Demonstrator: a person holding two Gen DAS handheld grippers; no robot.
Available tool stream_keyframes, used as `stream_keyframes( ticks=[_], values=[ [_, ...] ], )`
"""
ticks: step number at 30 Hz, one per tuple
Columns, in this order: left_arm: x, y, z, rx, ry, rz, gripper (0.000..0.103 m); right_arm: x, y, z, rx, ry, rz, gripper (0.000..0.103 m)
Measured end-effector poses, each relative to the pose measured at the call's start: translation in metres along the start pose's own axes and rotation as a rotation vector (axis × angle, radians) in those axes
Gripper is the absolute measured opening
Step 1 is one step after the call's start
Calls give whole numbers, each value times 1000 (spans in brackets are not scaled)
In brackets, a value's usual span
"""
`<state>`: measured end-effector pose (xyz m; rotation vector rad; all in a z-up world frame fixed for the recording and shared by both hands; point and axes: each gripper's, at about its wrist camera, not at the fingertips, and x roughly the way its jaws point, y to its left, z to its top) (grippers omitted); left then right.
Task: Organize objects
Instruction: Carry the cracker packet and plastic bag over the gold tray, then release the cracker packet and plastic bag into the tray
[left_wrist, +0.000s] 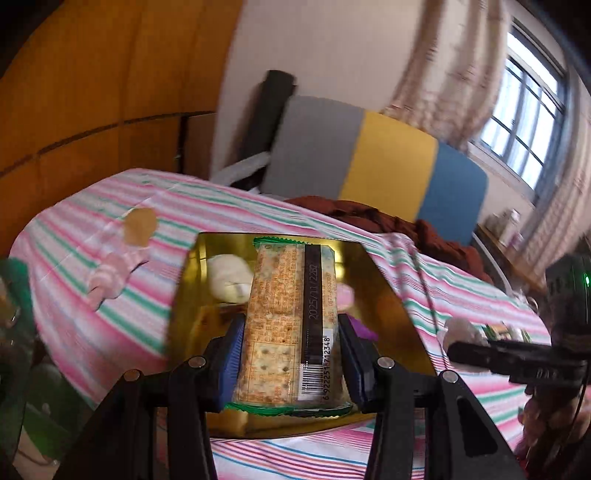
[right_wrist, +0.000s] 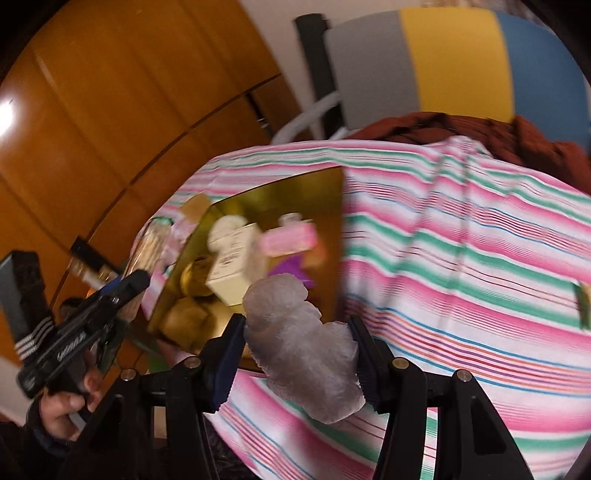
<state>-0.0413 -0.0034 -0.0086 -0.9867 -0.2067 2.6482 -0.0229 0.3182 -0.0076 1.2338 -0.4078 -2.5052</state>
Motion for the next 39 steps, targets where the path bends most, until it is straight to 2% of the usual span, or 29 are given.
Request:
stream_keyframes(
  ticks=[4,9,11,15,21,27,39],
  values=[
    [5,10,3,-46,1,2,48,20,21,2,-43,23,12,57],
    [22,7,-5,-66,52,28,48,36,32,6,-58,33,7,58],
    [29,3,-9,-51,73,26,48,40,34,8,-66,36,0,61],
    [39,-4,-12,-22,90,41,48,47,37,7,-78,45,-8,76],
    [44,-6,-15,-9,105,66,48,54,38,4,-72,63,-3,76],
    [31,-12,-10,27,64,103,48,52,38,-1,-70,63,-12,79],
    [9,-30,-7,97,20,95,48,33,45,-6,-79,6,-61,81]
  ],
)
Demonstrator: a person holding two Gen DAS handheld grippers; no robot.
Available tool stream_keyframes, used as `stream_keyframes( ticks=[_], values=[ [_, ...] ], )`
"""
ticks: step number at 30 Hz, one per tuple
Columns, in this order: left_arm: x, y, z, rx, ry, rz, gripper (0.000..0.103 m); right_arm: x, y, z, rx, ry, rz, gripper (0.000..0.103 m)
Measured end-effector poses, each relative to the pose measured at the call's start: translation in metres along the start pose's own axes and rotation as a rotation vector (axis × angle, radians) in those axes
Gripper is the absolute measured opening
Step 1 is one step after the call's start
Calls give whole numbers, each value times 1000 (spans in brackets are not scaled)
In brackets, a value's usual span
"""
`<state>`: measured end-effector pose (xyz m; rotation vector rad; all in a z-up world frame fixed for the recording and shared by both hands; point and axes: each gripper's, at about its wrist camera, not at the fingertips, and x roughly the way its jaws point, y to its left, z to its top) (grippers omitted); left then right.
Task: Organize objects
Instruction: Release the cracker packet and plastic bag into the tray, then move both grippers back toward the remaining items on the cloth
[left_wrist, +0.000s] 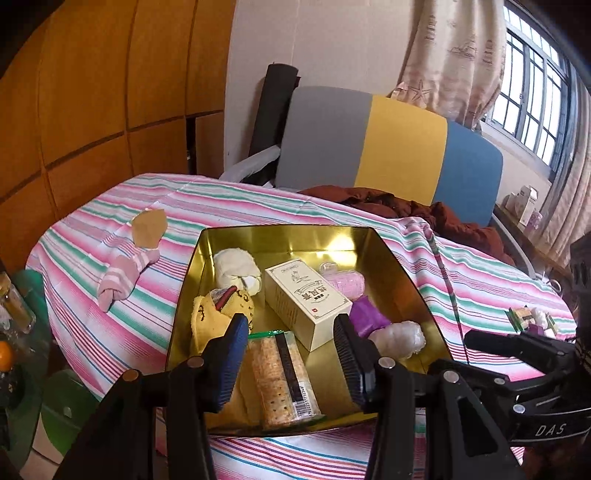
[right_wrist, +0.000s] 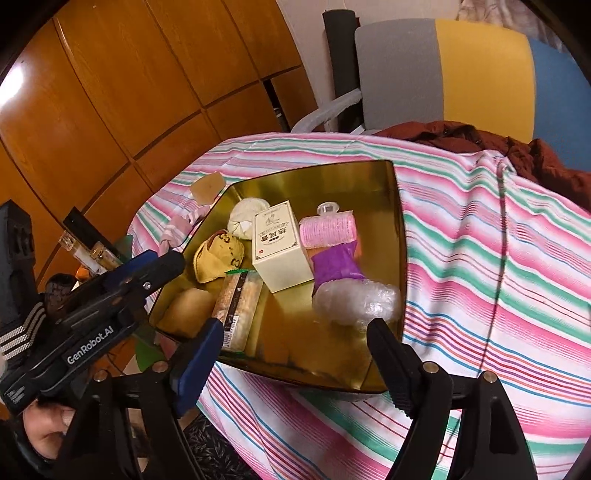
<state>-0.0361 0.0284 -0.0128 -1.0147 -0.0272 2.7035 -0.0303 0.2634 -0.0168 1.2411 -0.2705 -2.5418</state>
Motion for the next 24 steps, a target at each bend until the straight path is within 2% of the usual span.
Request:
stream_keyframes(
  ticks=[7,10,24],
  values=[
    [-8,-16,0,45,-11,-22,48,-19,4,-5,-38,-48,-78,85],
    [-10,-24,0,62,-12,-39,48,-26,0,-8,-27,-59,-87,85],
    [-9,-81,-2,192,3,-144,49,-64,-42,-25,40,-105,-213,88]
  ],
)
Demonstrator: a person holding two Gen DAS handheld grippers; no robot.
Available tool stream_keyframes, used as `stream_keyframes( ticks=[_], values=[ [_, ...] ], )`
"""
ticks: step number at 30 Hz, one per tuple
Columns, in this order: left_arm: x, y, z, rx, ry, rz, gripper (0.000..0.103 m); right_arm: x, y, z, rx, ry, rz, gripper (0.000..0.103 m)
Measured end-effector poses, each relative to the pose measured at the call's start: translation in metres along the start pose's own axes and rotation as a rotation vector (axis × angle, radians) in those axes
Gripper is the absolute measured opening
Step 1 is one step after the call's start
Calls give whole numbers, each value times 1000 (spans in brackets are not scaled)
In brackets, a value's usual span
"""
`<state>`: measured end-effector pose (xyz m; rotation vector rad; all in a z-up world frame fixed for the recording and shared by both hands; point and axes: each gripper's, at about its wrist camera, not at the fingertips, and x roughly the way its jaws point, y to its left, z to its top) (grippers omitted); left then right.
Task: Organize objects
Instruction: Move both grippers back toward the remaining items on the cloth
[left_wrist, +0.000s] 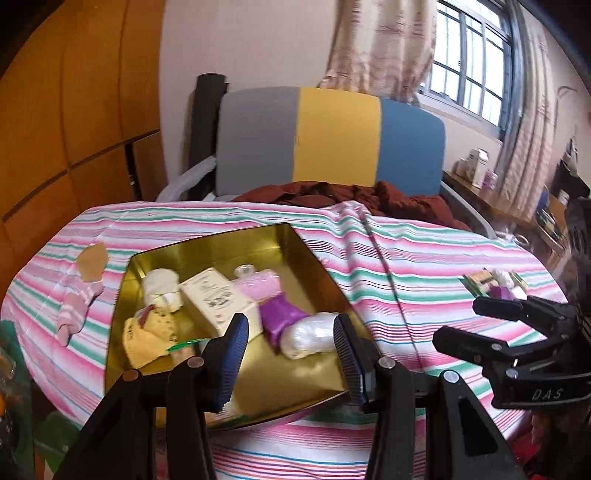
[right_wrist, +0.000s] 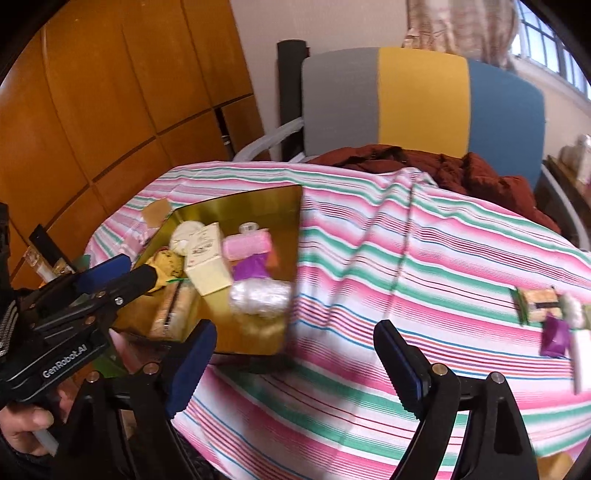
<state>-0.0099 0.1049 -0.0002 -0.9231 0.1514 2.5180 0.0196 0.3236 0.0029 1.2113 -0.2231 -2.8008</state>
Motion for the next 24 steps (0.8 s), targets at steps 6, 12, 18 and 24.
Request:
stream_keyframes(
  ticks=[6,12,18,24],
  values=[
    [9,-31,4,83,15,-52,48,-10,-36,-7,58,-1,-66,89],
    [18,-62,4,155,32,-108,48,-19,-72,-12,128,6,-135,90],
    [29,-88,1,220,61,-153,48,-31,-111,-20,194,14,-210,90],
    [40,-114,-4,273,95,-194,48,-49,-153,-25,280,12,-284,91]
  ],
)
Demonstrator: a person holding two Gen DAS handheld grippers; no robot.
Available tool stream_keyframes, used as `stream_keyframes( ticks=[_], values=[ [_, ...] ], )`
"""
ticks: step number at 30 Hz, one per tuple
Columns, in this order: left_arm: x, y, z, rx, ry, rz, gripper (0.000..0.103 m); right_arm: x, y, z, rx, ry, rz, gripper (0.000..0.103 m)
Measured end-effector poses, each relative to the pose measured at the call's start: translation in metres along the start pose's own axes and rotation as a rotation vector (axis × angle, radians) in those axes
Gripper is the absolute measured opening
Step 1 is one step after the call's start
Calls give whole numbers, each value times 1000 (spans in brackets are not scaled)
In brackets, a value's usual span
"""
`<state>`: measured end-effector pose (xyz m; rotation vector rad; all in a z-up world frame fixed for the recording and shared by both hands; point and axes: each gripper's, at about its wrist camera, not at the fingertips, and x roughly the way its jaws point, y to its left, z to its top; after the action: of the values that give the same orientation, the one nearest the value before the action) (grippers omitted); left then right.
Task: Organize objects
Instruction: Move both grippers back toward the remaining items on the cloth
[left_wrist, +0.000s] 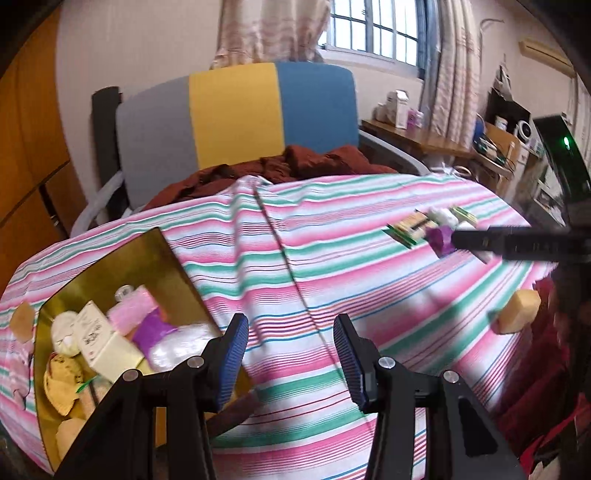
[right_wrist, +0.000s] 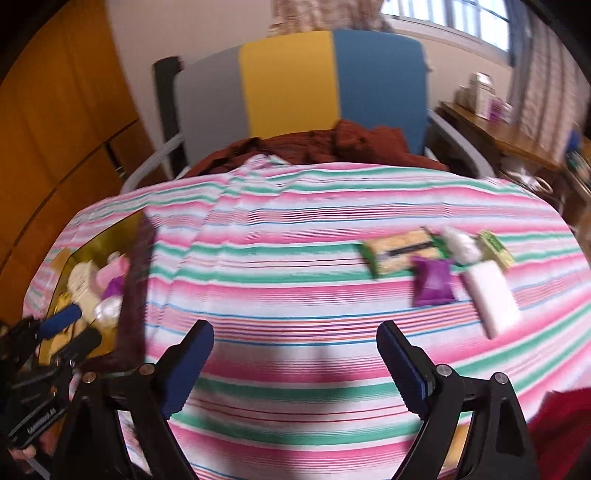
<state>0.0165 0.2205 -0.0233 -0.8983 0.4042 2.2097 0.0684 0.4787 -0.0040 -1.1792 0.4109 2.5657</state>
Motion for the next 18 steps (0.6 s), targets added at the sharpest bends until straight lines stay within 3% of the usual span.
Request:
stream_keyframes(
  ticks=[10,18],
  values=[
    [27,-24,-2,54,75,-59,49,-16,-87,9,219,-22,-112,92],
    [53,-36,-1,81,128,-86,49,-30,-162,12,467,-131,-186,93]
  ],
)
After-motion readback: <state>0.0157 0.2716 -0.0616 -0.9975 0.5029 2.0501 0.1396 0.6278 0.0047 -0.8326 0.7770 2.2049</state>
